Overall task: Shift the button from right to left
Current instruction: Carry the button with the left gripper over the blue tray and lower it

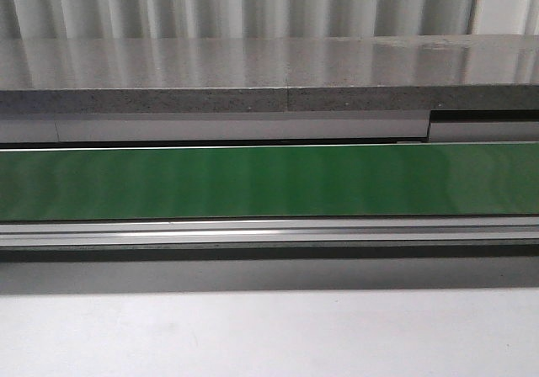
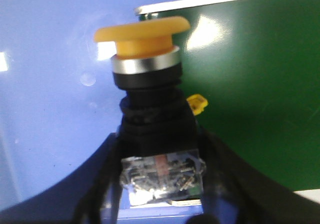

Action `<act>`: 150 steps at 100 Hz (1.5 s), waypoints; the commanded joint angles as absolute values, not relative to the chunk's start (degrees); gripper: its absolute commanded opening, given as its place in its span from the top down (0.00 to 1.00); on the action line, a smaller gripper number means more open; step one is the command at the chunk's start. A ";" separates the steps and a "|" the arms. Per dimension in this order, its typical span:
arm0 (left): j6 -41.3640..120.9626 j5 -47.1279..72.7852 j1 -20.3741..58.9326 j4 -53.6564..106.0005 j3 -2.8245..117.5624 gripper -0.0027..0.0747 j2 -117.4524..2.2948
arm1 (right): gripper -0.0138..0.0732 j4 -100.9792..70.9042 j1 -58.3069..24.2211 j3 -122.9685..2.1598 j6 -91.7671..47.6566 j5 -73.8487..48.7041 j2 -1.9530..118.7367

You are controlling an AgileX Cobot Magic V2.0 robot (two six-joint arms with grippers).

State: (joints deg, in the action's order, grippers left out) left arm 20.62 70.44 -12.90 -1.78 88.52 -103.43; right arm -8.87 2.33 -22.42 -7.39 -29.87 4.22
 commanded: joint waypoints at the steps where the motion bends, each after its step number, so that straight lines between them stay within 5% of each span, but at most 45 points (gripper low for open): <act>1: 21.72 69.58 -14.71 -1.95 90.20 0.94 -102.31 | 0.92 -9.28 2.34 -23.77 -7.71 -25.06 4.96; 91: 22.65 59.50 -21.16 -4.45 90.20 0.92 -115.67 | 0.92 -9.28 2.34 -23.77 -7.71 -25.06 4.96; 103: 22.78 59.38 -21.16 -4.55 90.20 0.79 -116.17 | 0.92 -9.28 2.34 -23.77 -7.71 -25.06 4.96; 125: 23.24 58.92 -21.16 -4.66 90.20 0.33 -116.17 | 0.92 -9.28 2.34 -23.77 -7.71 -25.06 4.96; 150: 23.24 59.14 -21.16 -5.92 90.44 0.30 -115.93 | 0.92 -9.28 2.34 -23.77 -7.71 -25.06 4.96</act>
State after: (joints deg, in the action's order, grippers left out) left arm 23.19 59.35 -21.11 -5.48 88.65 -119.55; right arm -8.87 2.33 -22.42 -7.39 -29.87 4.22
